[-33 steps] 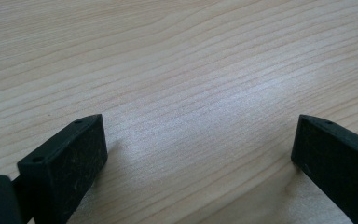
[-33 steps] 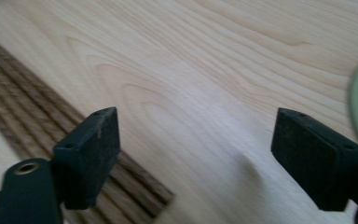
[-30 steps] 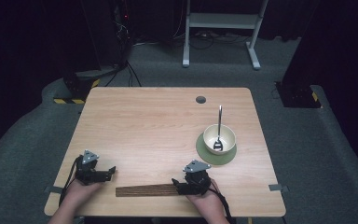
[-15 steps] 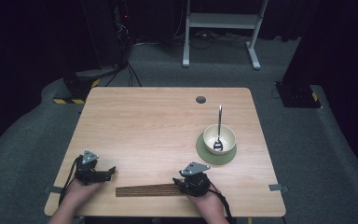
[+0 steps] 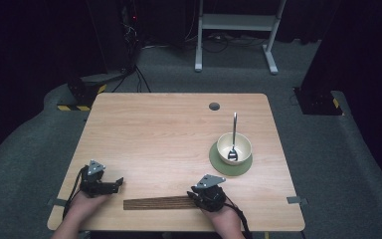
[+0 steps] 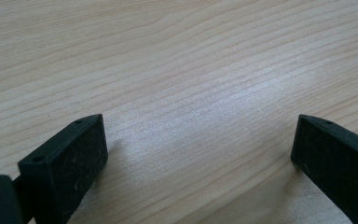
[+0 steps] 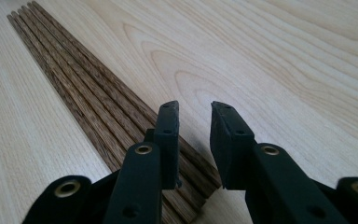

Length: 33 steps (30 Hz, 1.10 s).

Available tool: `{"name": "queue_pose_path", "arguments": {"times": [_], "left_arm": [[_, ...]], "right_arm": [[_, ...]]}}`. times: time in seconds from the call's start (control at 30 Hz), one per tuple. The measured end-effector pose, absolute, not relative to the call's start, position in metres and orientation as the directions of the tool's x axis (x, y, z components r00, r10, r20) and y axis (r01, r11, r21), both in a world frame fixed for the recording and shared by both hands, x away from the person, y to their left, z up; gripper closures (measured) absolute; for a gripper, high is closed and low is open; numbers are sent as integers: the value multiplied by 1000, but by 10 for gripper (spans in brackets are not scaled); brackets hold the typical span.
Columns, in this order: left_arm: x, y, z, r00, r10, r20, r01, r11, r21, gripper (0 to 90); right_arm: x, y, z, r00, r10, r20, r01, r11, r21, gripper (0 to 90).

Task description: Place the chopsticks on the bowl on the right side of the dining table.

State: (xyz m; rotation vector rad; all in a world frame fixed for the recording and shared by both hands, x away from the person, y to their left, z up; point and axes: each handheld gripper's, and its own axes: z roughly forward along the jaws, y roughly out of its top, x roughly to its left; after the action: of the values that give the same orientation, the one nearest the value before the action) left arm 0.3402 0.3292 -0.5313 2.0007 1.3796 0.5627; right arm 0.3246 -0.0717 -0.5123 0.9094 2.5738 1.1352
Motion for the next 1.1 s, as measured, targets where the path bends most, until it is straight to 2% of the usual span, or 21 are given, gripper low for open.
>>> {"name": "queue_pose_path", "arguments": {"times": [0.53, 0.93, 1.1], "left_arm": [[340, 330, -531, 363, 932, -8, 660, -251, 708, 38], [341, 330, -531, 366, 931, -6, 657, -254, 710, 41], [341, 331, -531, 367, 930, -4, 654, -255, 712, 55]], "right_arm": [[325, -68, -515, -801, 594, 73, 463, 538, 705, 755], [331, -72, -516, -785, 616, 61, 472, 530, 704, 767], [335, -79, -516, -755, 654, 42, 485, 516, 706, 766]]}}
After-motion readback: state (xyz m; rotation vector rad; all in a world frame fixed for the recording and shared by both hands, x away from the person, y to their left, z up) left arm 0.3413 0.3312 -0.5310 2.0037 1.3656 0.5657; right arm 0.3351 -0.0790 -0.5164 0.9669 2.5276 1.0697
